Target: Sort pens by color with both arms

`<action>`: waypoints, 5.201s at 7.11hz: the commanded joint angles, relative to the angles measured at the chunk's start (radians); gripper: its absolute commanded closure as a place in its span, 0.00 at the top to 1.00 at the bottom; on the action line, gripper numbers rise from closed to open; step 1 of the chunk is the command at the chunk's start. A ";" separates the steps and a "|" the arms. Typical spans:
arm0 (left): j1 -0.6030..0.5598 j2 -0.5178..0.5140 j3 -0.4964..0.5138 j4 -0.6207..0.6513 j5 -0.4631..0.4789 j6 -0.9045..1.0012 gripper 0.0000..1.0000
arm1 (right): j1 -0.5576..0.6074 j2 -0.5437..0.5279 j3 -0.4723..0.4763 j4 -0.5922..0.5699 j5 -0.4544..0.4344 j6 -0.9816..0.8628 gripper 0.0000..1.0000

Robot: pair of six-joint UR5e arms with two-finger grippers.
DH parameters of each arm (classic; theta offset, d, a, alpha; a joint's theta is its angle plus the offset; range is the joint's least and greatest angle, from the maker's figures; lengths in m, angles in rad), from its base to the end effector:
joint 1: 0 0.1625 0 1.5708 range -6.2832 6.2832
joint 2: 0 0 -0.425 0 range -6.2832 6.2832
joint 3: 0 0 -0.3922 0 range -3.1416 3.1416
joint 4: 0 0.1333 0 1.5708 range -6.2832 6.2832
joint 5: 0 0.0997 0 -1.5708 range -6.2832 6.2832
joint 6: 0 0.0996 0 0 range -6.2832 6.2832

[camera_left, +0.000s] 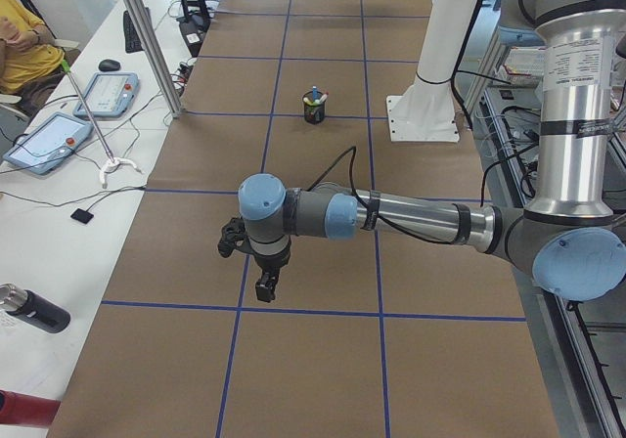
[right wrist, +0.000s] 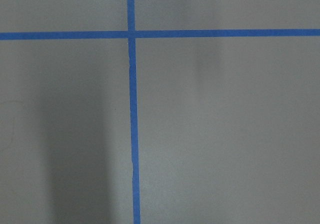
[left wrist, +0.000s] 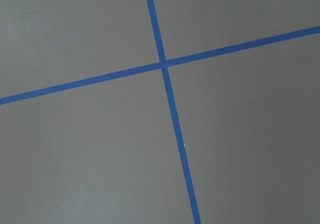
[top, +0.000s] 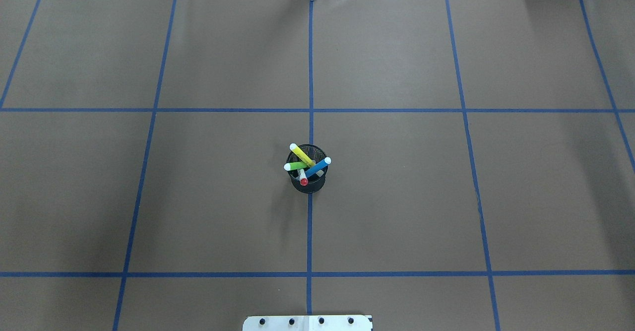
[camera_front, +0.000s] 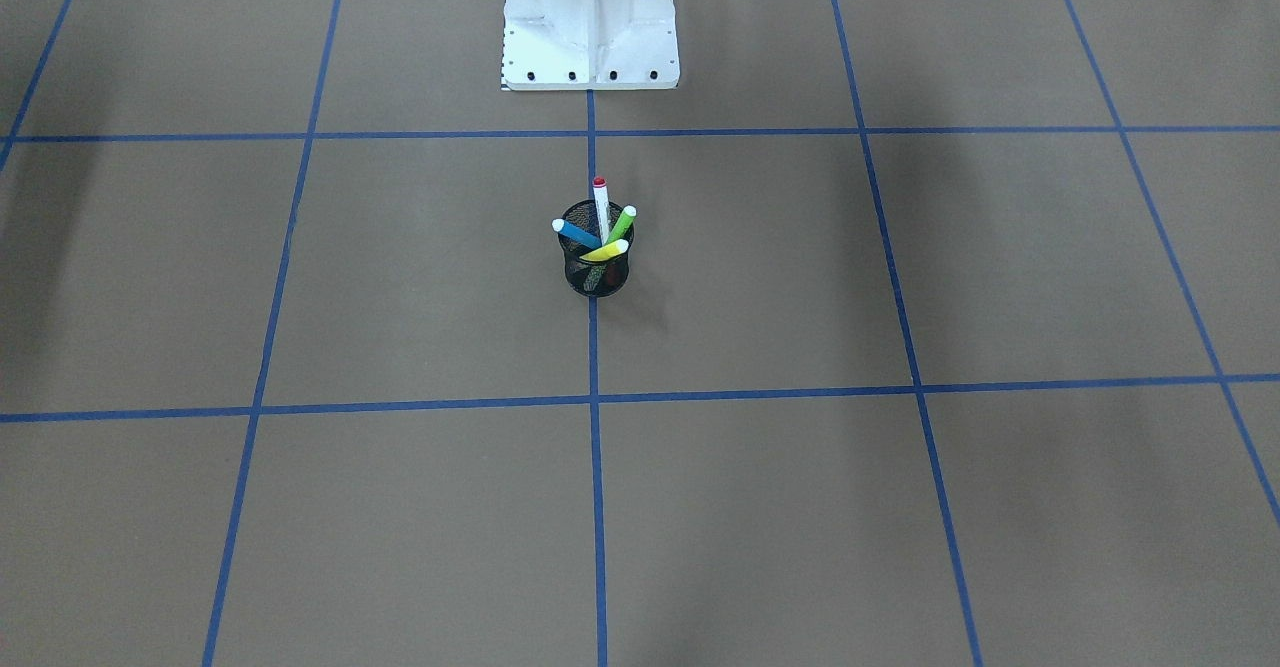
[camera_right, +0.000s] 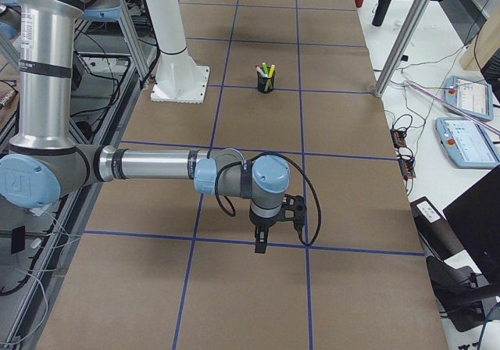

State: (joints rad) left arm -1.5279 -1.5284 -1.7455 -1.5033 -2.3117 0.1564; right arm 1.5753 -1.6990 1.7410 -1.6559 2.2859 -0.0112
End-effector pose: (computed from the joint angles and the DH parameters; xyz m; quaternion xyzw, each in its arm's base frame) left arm -0.0456 -0.4774 0.6023 0.0507 0.3595 0.1044 0.9259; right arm 0.0699 -0.4336 0.6470 -0.0174 -0.3500 0.0044 0.9366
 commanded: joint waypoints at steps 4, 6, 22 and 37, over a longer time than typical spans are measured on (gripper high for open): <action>0.002 -0.047 -0.054 -0.002 0.002 -0.006 1.00 | 0.000 0.024 0.012 0.181 -0.003 0.013 1.00; 0.005 -0.105 -0.039 -0.001 0.000 -0.011 1.00 | -0.012 0.056 -0.006 0.188 0.004 0.139 1.00; 0.261 -0.282 -0.034 -0.166 -0.035 -0.428 1.00 | -0.711 0.510 0.095 0.466 0.044 0.979 0.99; 0.298 -0.299 -0.028 -0.166 -0.032 -0.468 1.00 | -1.006 0.685 -0.127 0.746 -0.213 1.218 0.50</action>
State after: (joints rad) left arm -1.2297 -1.8260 -1.7733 -1.6689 -2.3439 -0.3114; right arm 0.5745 -1.0129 1.6146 -0.9045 2.0714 1.2068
